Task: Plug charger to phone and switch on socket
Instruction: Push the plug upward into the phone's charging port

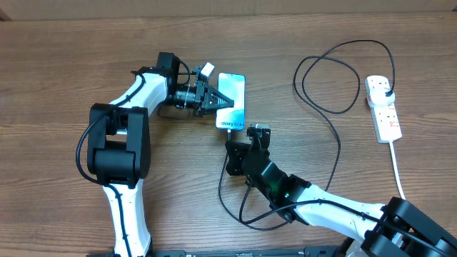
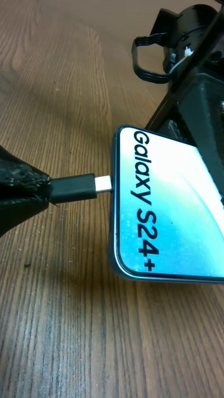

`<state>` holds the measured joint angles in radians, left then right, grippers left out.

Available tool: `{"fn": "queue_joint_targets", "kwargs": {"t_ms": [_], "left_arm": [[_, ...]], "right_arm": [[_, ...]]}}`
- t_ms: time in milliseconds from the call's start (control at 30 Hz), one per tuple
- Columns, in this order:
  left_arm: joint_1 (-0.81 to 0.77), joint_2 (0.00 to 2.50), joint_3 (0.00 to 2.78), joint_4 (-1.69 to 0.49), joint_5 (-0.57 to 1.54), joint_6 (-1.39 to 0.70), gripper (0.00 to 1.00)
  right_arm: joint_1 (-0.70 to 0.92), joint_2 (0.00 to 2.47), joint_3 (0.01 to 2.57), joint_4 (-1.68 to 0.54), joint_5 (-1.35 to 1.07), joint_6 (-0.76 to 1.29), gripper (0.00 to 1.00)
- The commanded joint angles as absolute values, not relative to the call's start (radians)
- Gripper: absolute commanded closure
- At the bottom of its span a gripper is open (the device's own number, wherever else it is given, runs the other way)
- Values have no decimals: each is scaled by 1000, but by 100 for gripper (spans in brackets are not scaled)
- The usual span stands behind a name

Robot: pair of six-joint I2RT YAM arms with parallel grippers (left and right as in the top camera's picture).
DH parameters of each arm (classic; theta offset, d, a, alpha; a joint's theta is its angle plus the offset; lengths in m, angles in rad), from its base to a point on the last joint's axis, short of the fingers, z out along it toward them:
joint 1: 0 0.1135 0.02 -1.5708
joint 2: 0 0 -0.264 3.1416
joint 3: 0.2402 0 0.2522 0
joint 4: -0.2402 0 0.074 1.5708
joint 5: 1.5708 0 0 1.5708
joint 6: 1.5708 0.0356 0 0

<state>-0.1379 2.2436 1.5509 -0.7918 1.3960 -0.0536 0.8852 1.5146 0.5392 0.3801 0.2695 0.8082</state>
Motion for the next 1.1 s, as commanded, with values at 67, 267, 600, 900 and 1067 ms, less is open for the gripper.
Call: {"fn": "queue_joint_targets", "kwargs": {"t_ms": [67,267,600,900,1067], "left_arm": [[-146,2236,1554,-794,1448,-56,95],[-146,2236,1554,-791,1448,-56,96],[-146,2236,1554,-788,1448,-49,96],[-146,2236,1554,-788,1446,11,96],[-146,2236,1554,-788,1433,23,96]], "right_arm": [[879,1517,543,384,322,869,96],[868,1517,543,387,321,868,96],[862,1517,543,393,317,894,96],[849,1517,611,318,237,894,96],[794,1517,718,121,184,890,96]]}}
